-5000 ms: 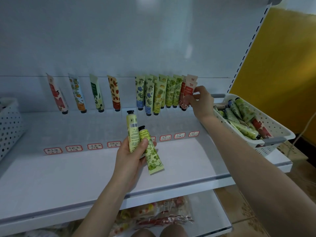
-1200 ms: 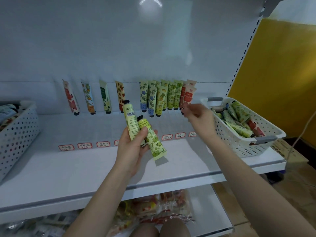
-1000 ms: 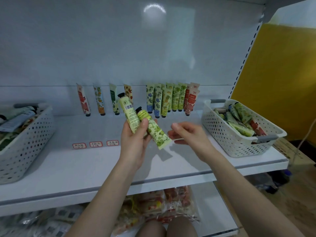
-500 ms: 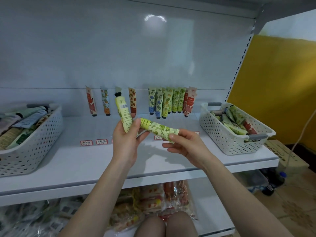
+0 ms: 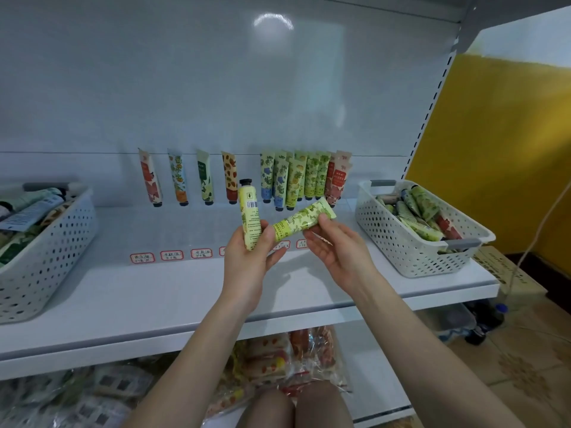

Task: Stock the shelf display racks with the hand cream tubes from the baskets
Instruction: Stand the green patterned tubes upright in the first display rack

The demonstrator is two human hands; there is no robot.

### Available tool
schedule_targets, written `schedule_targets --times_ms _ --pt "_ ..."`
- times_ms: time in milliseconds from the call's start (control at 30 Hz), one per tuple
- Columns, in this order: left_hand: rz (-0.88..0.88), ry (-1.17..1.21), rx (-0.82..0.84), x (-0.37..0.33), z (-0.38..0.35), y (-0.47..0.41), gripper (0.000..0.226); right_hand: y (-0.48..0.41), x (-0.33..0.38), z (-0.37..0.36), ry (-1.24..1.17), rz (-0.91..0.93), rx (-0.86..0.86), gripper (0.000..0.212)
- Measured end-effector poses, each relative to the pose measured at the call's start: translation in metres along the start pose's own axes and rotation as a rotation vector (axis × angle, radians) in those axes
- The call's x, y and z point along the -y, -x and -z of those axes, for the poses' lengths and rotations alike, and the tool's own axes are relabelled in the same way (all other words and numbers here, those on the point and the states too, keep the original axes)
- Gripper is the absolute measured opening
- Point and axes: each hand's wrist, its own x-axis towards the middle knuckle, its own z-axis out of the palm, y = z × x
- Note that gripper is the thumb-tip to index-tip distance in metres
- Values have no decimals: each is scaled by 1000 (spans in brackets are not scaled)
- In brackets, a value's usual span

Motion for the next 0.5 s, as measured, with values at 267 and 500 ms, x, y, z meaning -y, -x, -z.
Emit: schedule_targets --times_ms 267,500 --pt "21 -118 31 15 15 -13 16 -69 42 14 716 497 -328 17" --pt "14 -167 63 22 13 -26 11 -124 51 1 1197 627 -342 32"
